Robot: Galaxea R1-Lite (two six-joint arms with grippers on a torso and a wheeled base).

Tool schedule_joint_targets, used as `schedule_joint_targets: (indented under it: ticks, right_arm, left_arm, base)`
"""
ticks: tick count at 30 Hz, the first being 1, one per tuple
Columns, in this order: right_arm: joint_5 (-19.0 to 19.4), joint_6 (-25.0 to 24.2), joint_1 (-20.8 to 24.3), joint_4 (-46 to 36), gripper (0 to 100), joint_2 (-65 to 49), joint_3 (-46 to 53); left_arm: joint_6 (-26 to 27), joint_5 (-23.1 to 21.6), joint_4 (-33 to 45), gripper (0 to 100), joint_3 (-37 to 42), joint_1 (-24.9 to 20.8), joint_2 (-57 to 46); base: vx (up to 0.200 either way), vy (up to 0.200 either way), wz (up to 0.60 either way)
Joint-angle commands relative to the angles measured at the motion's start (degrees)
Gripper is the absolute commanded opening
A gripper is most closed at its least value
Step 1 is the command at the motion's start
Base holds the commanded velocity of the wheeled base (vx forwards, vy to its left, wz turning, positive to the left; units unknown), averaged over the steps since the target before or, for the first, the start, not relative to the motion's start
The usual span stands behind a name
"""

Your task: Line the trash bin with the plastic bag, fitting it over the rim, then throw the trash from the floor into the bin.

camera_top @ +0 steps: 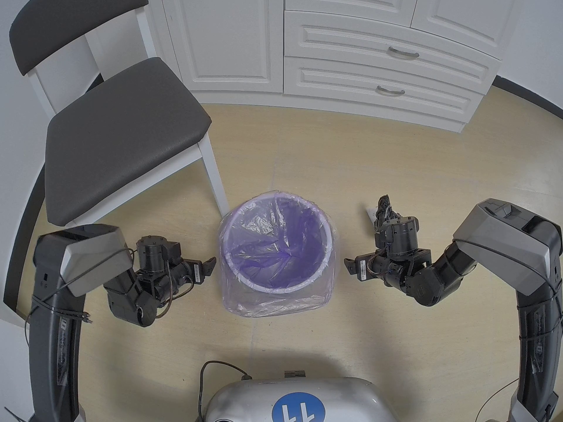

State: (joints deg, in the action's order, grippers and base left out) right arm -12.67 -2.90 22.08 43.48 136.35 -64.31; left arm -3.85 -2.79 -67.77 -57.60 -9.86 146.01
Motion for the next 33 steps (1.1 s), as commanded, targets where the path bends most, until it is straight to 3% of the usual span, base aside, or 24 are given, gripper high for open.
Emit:
schedule_joint_targets:
  ticks: [1, 16, 30, 33]
  right_arm:
    - [0.0, 0.0, 0.0, 0.0, 100, -0.3, 0.2]
    - [0.0, 0.1, 0.1, 0.0, 100, -0.2, 0.3]
    - [-0.1, 0.0, 0.1, 0.1, 100, -0.2, 0.2]
    - [-0.1, 0.0, 0.1, 0.0, 100, -0.2, 0.3]
  left_arm:
    - [0.1, -6.2, -0.9, 100, 9.2, 1.2, -12.3]
    - [0.2, -5.8, -0.9, 100, 11.0, -2.8, -10.2]
    - [0.0, -5.5, -1.2, 100, 6.3, -2.5, -2.7]
    - [-0.3, -0.9, -1.8, 100, 0.1, -1.9, 3.0]
  base:
    - [0.0, 0.0, 0.0]
    - [0.0, 0.0, 0.0]
    - [0.0, 0.0, 0.0]
    - [0.0, 0.0, 0.0]
